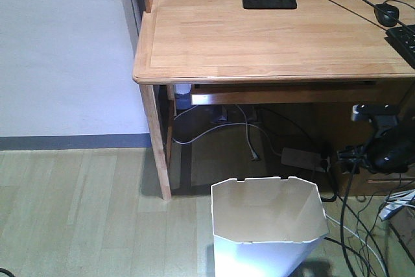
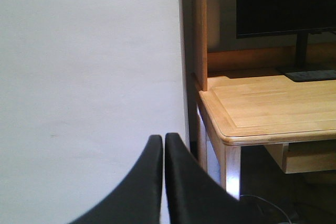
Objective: Move trash bin to bedside with robot
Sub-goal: 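Lower the right gripper onto the rim of the white trash bin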
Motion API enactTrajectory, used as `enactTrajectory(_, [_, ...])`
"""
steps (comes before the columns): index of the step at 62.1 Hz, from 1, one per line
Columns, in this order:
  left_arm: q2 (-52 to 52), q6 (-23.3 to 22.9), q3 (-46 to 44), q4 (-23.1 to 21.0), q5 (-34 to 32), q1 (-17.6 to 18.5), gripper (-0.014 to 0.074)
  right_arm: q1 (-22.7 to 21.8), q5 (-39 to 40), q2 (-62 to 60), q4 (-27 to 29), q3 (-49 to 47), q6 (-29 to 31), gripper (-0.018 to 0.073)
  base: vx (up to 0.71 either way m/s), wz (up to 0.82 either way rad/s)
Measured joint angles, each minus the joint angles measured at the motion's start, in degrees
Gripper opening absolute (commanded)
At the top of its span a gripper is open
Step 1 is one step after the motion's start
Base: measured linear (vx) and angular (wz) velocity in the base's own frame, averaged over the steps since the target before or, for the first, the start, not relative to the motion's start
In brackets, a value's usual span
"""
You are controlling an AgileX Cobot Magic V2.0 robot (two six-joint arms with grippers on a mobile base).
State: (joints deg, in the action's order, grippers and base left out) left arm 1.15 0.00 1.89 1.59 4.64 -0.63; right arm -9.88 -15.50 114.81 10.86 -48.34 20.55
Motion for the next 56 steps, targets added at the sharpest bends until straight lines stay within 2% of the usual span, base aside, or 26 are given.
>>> enactTrajectory(31, [0.0,0.0,0.0,0.0,0.0,0.0,-0.0006,0.0,2.9,29.0,18.9,-16.8,19.9,0.0509,0.0,0.0])
enactTrajectory(41, [0.0,0.0,0.0,0.0,0.0,0.0,-0.0006,0.0,3.1,36.9,21.0,-22.3,23.5,0.0509,0.0,0.0])
enactTrajectory(56, [0.0,0.0,0.0,0.0,0.0,0.0,-0.0006,-1.0,3.2,46.3,21.4,-30.0,23.8,0.0509,0.0,0.0])
